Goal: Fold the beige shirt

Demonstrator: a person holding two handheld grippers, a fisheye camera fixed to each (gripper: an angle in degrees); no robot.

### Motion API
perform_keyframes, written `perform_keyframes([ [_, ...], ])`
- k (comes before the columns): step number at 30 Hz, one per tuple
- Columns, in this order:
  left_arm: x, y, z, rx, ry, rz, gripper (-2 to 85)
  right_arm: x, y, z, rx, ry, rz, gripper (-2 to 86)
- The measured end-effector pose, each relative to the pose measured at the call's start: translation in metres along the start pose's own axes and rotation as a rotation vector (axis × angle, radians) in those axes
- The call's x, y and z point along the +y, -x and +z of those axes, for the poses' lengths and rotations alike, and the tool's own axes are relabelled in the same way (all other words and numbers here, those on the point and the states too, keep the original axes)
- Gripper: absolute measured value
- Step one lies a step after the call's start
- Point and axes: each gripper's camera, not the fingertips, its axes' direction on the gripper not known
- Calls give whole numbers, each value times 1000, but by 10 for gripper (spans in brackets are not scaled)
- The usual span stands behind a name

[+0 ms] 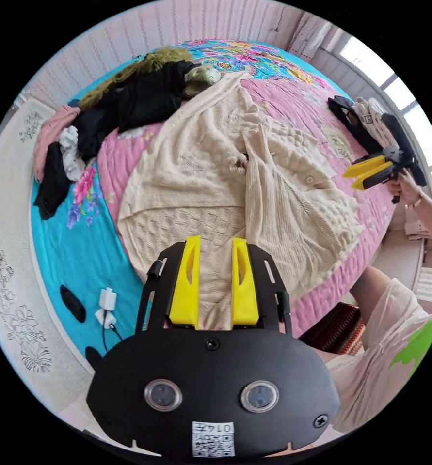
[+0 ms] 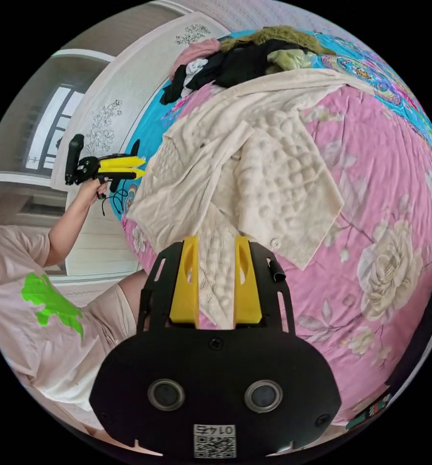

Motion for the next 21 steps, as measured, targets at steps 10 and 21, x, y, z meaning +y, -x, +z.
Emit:
perform_keyframes([
  [10, -86, -19, 71, 49, 61, -30, 103, -119, -70, -71, 152, -303, 131, 71],
  [21, -98, -20, 81, 133, 55, -30, 103, -209, -145, -94, 18, -404, 454, 67],
])
